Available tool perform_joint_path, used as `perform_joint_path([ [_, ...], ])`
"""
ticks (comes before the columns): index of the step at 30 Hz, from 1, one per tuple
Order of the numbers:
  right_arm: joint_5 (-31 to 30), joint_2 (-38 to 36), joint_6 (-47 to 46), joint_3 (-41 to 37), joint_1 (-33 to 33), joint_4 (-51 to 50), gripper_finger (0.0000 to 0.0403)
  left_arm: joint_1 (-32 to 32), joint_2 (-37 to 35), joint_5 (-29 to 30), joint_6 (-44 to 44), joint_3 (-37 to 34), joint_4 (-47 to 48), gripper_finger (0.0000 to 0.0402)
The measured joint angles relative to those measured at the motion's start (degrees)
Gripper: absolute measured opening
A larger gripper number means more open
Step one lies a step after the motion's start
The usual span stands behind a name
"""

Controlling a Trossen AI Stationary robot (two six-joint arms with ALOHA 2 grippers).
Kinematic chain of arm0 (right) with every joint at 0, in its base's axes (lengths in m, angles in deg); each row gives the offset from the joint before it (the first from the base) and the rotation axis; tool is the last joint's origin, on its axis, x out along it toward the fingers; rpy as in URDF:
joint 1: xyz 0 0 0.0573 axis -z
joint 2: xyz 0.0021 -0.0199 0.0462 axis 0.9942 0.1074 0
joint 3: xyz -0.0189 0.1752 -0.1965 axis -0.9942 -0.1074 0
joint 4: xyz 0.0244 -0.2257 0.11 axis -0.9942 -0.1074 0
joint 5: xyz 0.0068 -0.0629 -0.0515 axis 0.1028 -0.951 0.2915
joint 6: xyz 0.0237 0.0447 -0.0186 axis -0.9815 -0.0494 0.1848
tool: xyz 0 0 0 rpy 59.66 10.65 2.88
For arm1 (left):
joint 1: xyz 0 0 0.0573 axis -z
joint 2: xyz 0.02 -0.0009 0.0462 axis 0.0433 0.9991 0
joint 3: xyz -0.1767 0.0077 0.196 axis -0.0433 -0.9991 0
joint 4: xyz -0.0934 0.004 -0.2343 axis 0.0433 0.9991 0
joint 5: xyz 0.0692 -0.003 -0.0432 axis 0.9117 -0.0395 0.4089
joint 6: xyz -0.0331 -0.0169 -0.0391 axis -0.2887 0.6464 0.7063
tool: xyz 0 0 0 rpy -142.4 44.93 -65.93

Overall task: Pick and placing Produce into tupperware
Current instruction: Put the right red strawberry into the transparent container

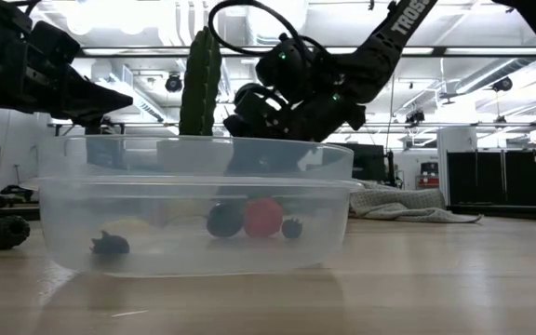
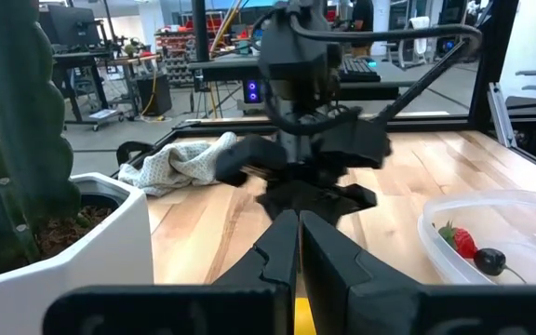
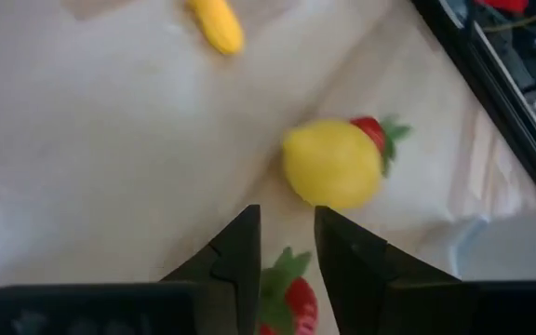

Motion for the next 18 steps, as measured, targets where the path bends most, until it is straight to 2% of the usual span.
perform_joint_path([
  [8,2.39,-0.65,0.55,-0.18,0.50,-2.87,0.0126,0.00,0.00,0.00,0.00,0.00,0.00,0.0000],
  [18,2.17,-0.70,0.34,-0.21,2.03,-3.64,0.0153,0.00,0.02,0.00,0.00,0.01,0.02,0.0000],
])
